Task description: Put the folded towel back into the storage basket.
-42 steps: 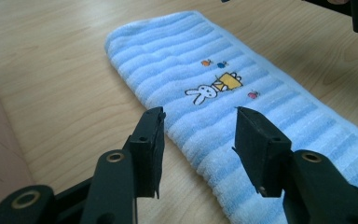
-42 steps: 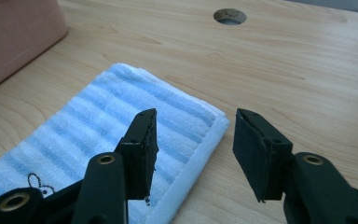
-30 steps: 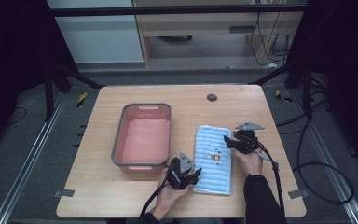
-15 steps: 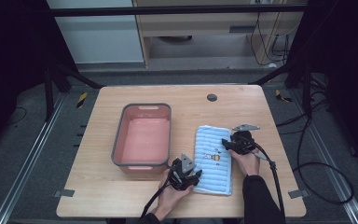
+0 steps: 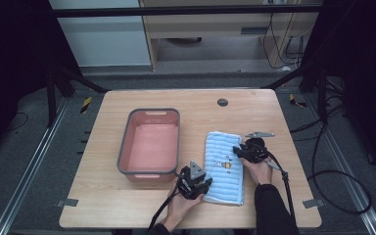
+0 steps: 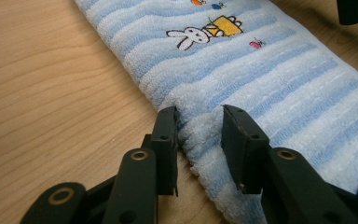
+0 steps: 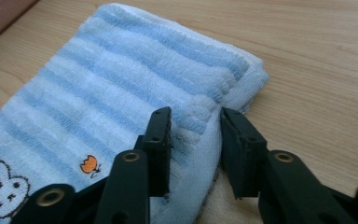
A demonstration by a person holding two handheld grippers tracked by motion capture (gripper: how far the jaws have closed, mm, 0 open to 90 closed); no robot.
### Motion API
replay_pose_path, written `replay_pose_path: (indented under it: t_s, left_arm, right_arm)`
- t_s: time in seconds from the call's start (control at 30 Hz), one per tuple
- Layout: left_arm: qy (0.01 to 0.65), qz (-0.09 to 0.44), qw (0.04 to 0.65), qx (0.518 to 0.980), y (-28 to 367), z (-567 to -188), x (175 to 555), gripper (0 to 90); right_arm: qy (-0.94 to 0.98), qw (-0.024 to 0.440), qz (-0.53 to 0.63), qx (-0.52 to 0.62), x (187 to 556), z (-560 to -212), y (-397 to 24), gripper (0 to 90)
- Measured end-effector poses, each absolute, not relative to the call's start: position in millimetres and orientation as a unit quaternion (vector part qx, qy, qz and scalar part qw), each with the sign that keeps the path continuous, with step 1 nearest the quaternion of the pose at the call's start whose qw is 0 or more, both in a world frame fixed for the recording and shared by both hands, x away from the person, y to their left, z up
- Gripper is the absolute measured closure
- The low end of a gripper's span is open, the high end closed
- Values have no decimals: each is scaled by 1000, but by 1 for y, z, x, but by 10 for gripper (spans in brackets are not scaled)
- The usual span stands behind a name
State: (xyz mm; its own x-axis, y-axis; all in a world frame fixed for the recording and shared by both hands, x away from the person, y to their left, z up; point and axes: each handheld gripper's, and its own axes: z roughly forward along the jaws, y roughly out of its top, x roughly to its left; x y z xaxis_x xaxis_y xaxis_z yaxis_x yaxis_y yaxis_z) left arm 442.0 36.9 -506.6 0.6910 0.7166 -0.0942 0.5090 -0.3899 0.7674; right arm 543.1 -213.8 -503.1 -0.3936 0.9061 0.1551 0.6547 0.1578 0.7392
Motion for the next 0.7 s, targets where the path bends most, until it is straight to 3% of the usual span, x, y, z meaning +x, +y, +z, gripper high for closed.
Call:
replay_pose_path:
  t_s: [0.27,0.7]
  left_arm:
    - [367,131,407,826,33,-506,439,785]
    - [369,120,437,811,37,-503,435,850]
  right_arm:
    - [740,158,390,525,542,-503,-212,790]
    - [741,177,410,501,534,-483,-214,807]
